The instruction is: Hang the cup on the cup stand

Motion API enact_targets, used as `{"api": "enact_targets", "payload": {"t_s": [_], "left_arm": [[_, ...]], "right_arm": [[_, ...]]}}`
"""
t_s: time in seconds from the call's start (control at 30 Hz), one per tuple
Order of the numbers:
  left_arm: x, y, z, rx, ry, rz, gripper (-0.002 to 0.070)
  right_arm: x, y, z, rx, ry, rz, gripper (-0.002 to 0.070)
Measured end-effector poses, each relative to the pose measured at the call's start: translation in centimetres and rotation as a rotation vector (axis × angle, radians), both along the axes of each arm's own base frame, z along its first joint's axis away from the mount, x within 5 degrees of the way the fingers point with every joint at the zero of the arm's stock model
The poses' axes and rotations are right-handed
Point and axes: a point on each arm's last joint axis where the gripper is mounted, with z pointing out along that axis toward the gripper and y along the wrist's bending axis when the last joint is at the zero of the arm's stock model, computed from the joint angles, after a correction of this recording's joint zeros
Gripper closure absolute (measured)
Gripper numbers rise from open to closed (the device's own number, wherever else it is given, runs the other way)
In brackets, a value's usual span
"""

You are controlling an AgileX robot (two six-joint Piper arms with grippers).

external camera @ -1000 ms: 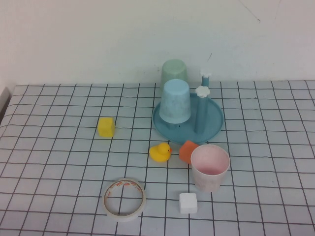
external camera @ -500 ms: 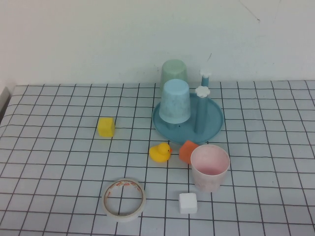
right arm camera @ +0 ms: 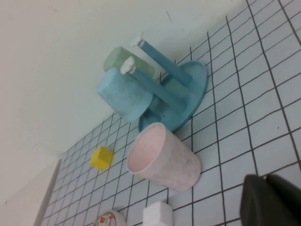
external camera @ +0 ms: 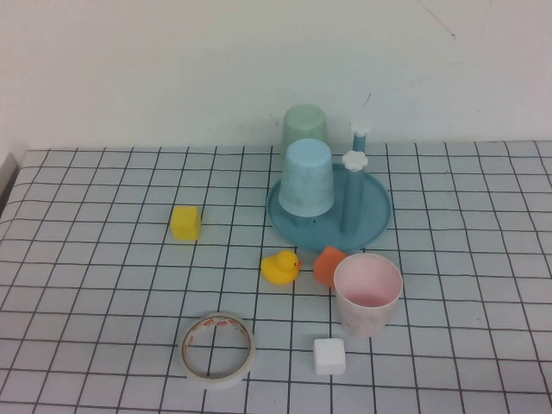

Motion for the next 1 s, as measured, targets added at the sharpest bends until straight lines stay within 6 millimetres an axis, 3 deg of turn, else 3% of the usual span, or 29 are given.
{"api": "enact_targets", "payload": {"t_s": [0.17, 0.33, 0.5, 0.7, 1.0], "left_arm": [[2.8, -1.0, 3.6, 0.223, 0.166, -0.162, 0.0678], [7.4, -2.4, 7.0, 0.363, 0.314, -0.341, 0.0678], [12.5, -5.4, 8.9, 0.459, 0.444, -0.548, 0.0678], [17.7, -10.7, 8.8, 0.637, 0.62, -0.707, 0.0678], [22.4, -20.2, 6.1, 0.865, 0.739, -0.802, 0.0676]], "right_arm": [[0.0, 0.0, 0.0, -0.027, -0.005, 0.011, 0.0678], [0.0, 0.0, 0.0, -0.04, -0.009, 0.014, 0.0678], [0.0, 0.1, -0.1, -0.049, -0.007, 0.021, 0.0678], [-0.1, 0.1, -0.1, -0.049, -0.006, 0.023, 0.0678], [-0.1, 0.2, -0.1, -0.053, -0.002, 0.031, 0.0678]]}}
